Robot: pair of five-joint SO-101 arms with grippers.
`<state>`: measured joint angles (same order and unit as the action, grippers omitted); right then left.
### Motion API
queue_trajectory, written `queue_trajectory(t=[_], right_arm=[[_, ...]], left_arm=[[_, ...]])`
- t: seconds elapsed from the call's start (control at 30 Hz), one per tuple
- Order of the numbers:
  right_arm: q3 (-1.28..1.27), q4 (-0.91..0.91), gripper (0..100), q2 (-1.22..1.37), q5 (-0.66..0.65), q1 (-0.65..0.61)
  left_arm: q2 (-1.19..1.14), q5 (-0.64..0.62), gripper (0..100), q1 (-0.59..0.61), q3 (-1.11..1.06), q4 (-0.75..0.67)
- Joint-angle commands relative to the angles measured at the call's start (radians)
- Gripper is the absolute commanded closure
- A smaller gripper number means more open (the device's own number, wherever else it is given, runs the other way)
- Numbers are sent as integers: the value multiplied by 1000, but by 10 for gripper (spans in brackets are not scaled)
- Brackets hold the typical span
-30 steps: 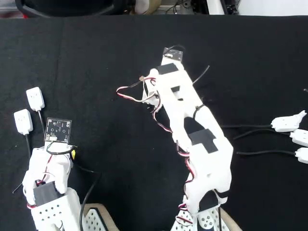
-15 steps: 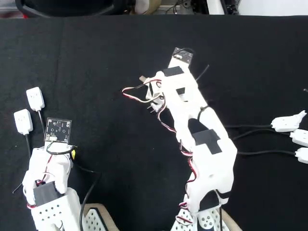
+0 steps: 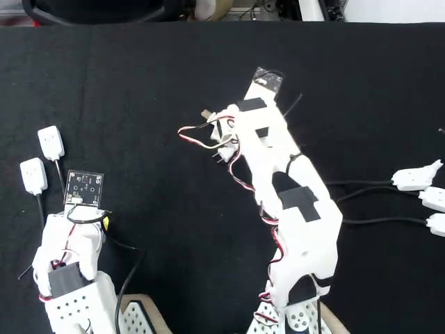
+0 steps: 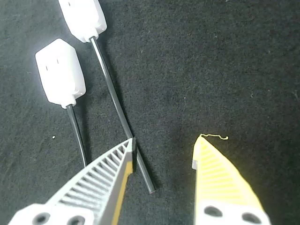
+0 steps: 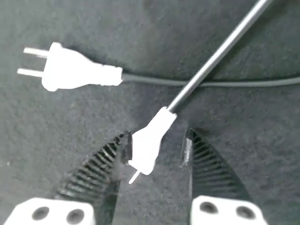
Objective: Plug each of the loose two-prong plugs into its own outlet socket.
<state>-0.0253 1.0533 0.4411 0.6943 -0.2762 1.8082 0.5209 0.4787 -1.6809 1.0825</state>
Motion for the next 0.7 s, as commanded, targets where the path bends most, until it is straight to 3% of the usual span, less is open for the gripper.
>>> queue_trajectory(t=[0.0, 0.17, 0.67], right_arm=[[5, -11, 826, -2, 11, -49], [4, -11, 930, -1, 0, -66], [5, -9, 963, -8, -29, -66]], left_arm=[[5, 6, 791, 8, -18, 3], [5, 6, 791, 8, -18, 3], [5, 6, 791, 8, -18, 3]])
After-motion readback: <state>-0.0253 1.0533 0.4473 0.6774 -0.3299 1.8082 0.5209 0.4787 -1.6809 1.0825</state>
